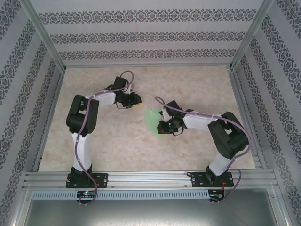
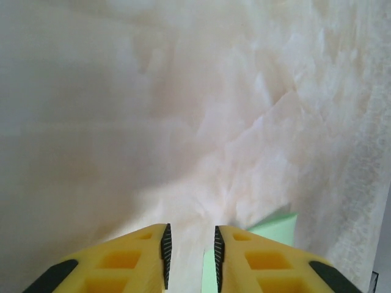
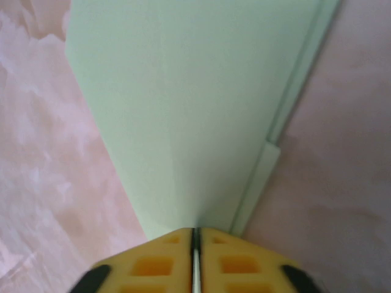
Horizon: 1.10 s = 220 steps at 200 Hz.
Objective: Fold a paper plane with a square sheet of paper (fold left side to right side)
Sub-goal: Fourth fold the wing at the center of the table, then turn over the paper at the center of the table.
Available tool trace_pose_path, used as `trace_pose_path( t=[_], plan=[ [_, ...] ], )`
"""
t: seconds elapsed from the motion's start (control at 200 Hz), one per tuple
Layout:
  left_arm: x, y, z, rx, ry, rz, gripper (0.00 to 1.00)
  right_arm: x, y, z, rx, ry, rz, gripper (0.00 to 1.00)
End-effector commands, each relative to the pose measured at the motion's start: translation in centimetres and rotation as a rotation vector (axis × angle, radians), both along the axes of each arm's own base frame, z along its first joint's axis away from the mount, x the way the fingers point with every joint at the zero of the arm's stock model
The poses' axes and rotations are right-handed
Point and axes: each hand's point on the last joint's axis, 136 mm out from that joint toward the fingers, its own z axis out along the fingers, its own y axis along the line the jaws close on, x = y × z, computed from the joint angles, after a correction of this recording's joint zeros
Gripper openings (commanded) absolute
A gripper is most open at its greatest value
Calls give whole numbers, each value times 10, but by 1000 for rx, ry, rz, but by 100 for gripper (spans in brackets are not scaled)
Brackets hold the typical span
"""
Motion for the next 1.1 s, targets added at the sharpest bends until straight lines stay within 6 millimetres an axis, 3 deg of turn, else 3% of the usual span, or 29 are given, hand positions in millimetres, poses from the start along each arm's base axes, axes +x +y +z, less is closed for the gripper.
trace_pose_path(
  t=[0.0, 0.095, 0.23, 0.405, 0.6, 0.834, 1.044, 1.094],
  plan=[
    [-4, 10, 44, -21, -126, 46, 29, 9, -2, 35, 67, -104, -13, 21],
    [-28, 6, 52, -59, -116, 56, 32, 20, -14, 54, 81, -187, -51, 35],
    [-57, -16, 46, -115, -85, 32, 36, 30, -25, 64, 159, -207, -83, 55],
    [-73, -50, 31, -156, -47, -13, 42, 35, -16, 59, 258, -170, -77, 57],
    [-71, -66, 15, -159, -12, -27, 44, 38, -2, 52, 329, -143, -63, 57],
    [-72, -69, 8, -154, 3, -21, 49, 50, 10, 34, 310, -108, -53, 48],
    [-71, -78, 11, -164, 8, -43, 51, 56, 6, 31, 293, -118, -64, 12],
    [-71, -80, 11, -163, 9, -45, 52, 55, 2, 29, 277, -119, -71, 9]
  ],
)
